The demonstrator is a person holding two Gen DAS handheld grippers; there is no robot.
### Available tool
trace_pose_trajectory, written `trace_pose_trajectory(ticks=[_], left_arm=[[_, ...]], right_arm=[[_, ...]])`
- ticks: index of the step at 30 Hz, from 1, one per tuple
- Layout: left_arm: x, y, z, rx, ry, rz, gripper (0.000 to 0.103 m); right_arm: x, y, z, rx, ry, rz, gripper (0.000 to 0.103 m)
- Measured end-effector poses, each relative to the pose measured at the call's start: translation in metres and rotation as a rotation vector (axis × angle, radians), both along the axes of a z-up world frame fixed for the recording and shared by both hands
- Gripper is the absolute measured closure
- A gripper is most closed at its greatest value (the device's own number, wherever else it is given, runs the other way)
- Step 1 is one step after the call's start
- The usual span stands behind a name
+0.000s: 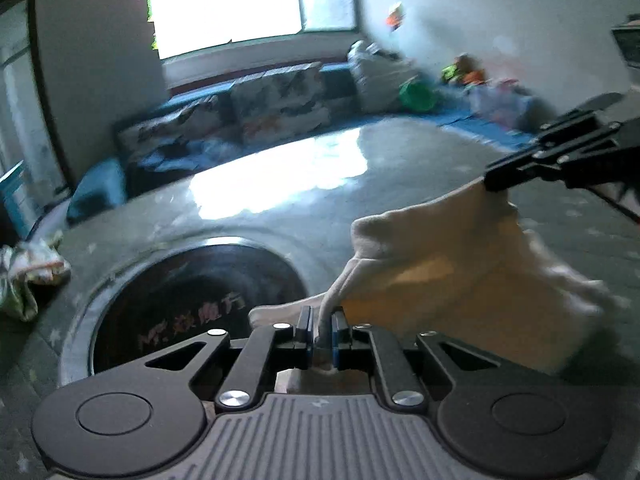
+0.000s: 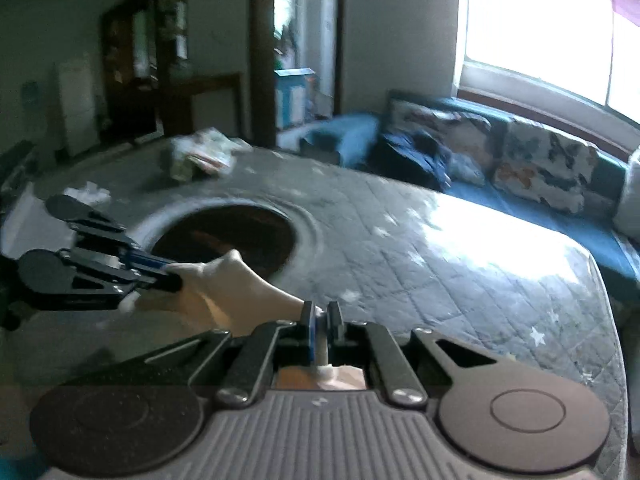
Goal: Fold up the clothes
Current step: 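Fold the held hem over the body toward the collar with the right gripper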
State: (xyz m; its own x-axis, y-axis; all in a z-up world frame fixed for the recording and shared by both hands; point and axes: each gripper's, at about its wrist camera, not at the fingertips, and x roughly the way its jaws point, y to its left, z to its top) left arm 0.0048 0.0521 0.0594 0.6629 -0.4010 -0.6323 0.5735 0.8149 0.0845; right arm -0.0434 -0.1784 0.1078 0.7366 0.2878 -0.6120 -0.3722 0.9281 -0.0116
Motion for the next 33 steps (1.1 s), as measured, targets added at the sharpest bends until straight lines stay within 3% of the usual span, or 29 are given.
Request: trace_pose_trajectory(ticks=[3, 9, 11, 14, 18, 21, 23, 27, 33], left_arm=[[0.015, -0.005, -0.019, -0.002, 0.039, 0.04, 0.09], [0.018, -0.007, -0.024, 0.002, 0.015, 0.058, 0.088], [0.02, -0.007, -0.024, 0.016, 0.002, 0.063, 0.085], [0.022, -0.008, -0.022, 0.017, -0.006, 0.091, 0.072], [0.025, 0.004, -0.015, -0.013, -0.016, 0.151, 0.071], [0.02, 0.013, -0.004, -0.06, -0.025, 0.167, 0.071], [0.008, 0.015, 0.005, -0.105, -0.016, 0.131, 0.071], [-0.02, 0.005, 0.01, -0.159, 0.041, -0.029, 0.071], [-0.036, -0.017, -0.013, -0.1, 0.105, -0.15, 0.071]], right_arm=[[0.024, 0.002, -0.03, -0.019, 0.039, -0.05, 0.099], [0.046, 0.003, -0.076, 0.016, 0.104, -0.139, 0.098], [0.048, 0.001, -0.078, 0.026, 0.103, -0.156, 0.098], [0.045, 0.004, -0.074, -0.014, 0.08, -0.182, 0.096], [0.038, 0.005, -0.062, -0.003, 0.061, -0.19, 0.093], [0.029, 0.012, -0.052, 0.032, 0.071, -0.117, 0.092], [0.024, 0.018, -0.046, 0.052, 0.08, -0.07, 0.091], [0.029, 0.033, -0.055, 0.042, 0.14, -0.006, 0.091], [0.047, 0.043, -0.071, 0.045, 0.163, -0.039, 0.088]])
